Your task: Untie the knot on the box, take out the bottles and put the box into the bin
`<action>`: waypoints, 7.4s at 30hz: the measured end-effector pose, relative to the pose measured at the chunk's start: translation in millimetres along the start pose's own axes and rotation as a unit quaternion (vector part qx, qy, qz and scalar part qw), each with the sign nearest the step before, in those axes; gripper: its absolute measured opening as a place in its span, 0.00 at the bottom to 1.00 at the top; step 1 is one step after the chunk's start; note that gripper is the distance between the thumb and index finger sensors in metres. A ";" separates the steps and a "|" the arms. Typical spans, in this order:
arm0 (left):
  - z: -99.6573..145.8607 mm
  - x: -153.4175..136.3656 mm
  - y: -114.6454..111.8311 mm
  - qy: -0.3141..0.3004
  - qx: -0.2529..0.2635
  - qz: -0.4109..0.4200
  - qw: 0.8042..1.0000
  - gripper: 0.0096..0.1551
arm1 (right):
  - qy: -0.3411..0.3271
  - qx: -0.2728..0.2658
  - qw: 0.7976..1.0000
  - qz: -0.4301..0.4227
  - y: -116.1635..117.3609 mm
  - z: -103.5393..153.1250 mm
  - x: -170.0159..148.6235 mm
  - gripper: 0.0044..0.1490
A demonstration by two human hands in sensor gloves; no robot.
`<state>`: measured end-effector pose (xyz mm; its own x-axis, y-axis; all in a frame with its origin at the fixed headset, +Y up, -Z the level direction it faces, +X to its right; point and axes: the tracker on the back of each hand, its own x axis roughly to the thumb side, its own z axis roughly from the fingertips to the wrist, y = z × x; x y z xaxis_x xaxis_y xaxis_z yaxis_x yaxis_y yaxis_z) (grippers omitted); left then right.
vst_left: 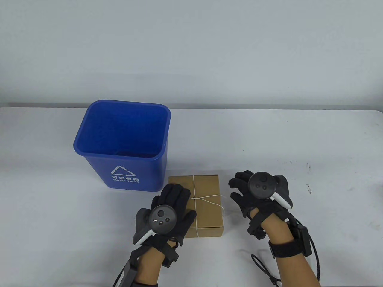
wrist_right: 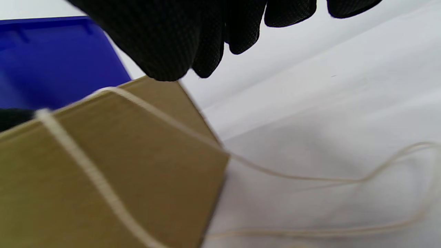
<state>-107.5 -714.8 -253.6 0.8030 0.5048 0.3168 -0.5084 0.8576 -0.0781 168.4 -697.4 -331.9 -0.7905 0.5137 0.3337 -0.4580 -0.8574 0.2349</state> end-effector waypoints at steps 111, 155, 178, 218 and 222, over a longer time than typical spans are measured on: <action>0.9 -0.9 0.6 0.000 -0.003 0.005 1.000 0.47 | 0.060 0.038 0.997 0.038 20.9 -7.3 -18.3 0.23; 1.5 -1.4 0.7 -0.001 -0.002 0.008 1.000 0.47 | 0.019 -0.007 1.000 -0.001 -1.9 2.1 0.5 0.31; 1.5 -1.5 0.7 -0.001 -0.003 0.008 1.000 0.47 | 0.035 -0.002 0.999 0.040 12.5 -3.2 -3.0 0.23; 1.5 -1.9 0.5 0.001 -0.005 0.006 1.000 0.47 | -0.109 0.012 0.994 0.017 27.6 13.5 66.6 0.46; 1.5 -1.6 0.5 0.002 -0.007 0.006 1.000 0.47 | -0.058 0.091 0.993 0.055 40.4 10.4 57.8 0.53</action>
<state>-109.5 -715.3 -252.7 0.7983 0.5147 0.3126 -0.5130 0.8531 -0.0947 108.4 -701.9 -293.6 -0.7745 0.4270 0.4667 -0.2827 -0.8937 0.3485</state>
